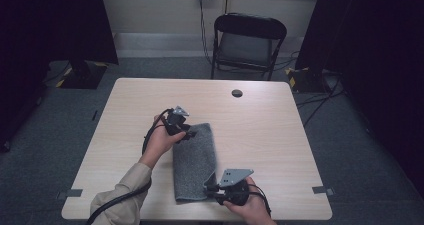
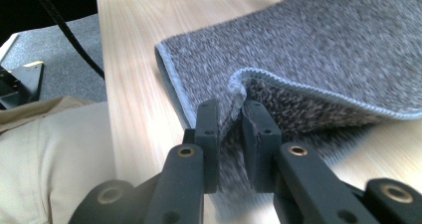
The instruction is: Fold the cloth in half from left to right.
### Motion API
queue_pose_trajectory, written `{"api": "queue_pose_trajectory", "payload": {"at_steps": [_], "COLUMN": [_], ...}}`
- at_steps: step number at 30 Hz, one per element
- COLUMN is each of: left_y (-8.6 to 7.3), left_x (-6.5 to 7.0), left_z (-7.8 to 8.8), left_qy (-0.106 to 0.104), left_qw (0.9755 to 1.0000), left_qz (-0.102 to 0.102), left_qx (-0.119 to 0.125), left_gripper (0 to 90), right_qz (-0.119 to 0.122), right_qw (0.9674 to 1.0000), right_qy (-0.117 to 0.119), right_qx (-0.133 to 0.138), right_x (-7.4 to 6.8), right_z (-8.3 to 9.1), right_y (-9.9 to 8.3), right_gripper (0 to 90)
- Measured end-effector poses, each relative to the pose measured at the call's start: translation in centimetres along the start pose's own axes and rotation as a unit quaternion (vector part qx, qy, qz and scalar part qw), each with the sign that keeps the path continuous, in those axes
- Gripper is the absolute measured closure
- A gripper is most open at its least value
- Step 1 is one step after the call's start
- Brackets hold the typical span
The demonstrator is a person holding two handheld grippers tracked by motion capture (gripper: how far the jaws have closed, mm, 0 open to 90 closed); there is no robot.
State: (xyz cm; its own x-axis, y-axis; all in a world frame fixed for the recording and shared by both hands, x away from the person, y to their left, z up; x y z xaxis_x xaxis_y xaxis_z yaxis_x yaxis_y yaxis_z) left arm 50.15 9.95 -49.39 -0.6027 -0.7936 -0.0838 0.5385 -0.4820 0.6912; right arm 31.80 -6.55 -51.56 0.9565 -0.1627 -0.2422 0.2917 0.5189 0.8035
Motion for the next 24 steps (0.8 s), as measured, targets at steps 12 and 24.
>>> {"api": "queue_pose_trajectory", "payload": {"at_steps": [12,24], "left_y": [-2.6,-5.0], "left_x": [1.0,2.0], "left_z": [1.1,2.7], "left_qy": [-0.005,-0.026], "left_qw": [0.9999,0.9996], "left_qz": [-0.010,-0.010], "left_qx": [0.000,-0.001], "left_gripper": [53.5,49.3], "right_qz": [-0.010,-0.005], "right_qw": [0.9999,0.9997], "right_qy": [-0.006,-0.007], "right_qx": [-0.009,-0.024], "right_x": [0.0,0.0], "right_z": [0.9,0.1], "right_y": [-1.5,-1.8], "right_gripper": [76.2,72.1]}}
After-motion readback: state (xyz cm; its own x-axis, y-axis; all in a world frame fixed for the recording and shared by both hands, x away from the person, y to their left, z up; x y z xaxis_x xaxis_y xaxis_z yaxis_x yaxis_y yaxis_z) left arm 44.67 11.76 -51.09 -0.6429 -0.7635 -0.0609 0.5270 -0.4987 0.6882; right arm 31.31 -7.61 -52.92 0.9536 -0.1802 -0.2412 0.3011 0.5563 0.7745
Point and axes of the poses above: each handheld gripper's, and its own axes: z roughly backward along the jaws, y roughly out of its top, x roughly to its right, the point moved 6 cm from there along -z, roughly forward along the jaws, and after that the axes turned 14 degrees about y, right-handed, at the moved point
